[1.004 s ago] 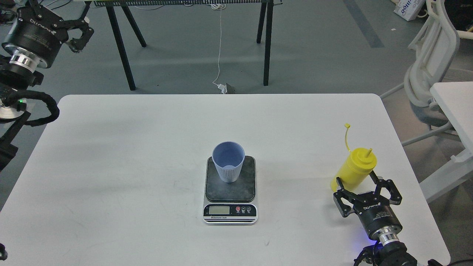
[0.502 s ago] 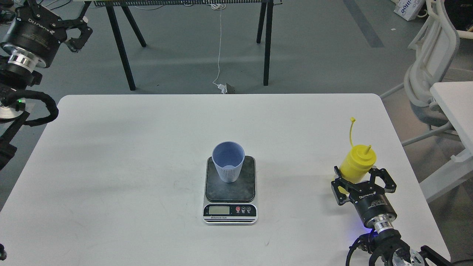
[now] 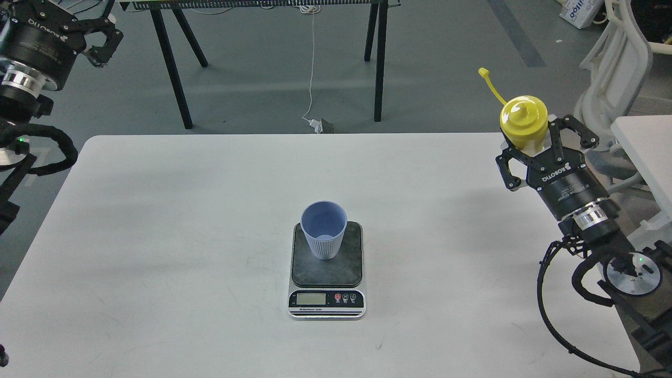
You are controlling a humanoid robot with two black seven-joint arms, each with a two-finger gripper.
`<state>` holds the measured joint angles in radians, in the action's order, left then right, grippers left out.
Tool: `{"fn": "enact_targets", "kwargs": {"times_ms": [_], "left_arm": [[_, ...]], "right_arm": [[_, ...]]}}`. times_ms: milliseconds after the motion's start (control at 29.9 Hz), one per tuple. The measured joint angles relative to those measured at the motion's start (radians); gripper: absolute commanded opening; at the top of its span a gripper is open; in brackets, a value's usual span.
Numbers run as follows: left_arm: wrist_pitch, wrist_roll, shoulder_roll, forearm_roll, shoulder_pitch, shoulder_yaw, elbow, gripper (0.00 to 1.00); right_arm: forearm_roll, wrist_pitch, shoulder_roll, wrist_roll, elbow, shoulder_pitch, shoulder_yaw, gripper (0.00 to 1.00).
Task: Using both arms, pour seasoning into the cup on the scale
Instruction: 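Lift the bottle with the right gripper and tilt it over the cup, then hold the bottle inverted above the cup and squeeze seasoning in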
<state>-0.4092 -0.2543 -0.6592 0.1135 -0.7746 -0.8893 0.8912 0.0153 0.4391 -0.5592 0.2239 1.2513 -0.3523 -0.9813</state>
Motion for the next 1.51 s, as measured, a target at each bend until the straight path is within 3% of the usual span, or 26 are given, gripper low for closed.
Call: {"fn": "enact_targets", "kwargs": {"times_ms": [268,469,669,870,1171,1506], "left_arm": [[-0.004,-0.003,-0.001,0.000,0.000,-0.002,0.000,1.00],[-0.004,-0.003,-0.011,0.000,0.000,-0.002,0.000,1.00],[-0.004,-0.003,-0.021,0.000,0.001,-0.002,0.000,0.99],[-0.002,-0.003,-0.022,0.000,0.001,-0.001,0.000,0.99],[0.002,-0.003,-0.023,0.000,0.001,-0.001,0.000,1.00],[-0.001,-0.003,-0.036,0.002,0.004,-0.002,0.000,1.00]], "right_arm": [[-0.284,-0.241,-0.063,-0.027,0.010,-0.361,0.330,0.46],[-0.572,-0.461,-0.035,-0.025,0.014,-0.591,0.618,0.45],[-0.789,-0.608,0.010,-0.023,0.046,-0.714,0.813,0.44],[-0.924,-0.709,0.108,-0.023,0.045,-0.759,0.919,0.44],[-1.028,-0.812,0.336,-0.027,-0.080,-0.807,1.084,0.43],[-1.200,-0.827,0.376,-0.020,-0.169,-0.809,1.104,0.43]]}}
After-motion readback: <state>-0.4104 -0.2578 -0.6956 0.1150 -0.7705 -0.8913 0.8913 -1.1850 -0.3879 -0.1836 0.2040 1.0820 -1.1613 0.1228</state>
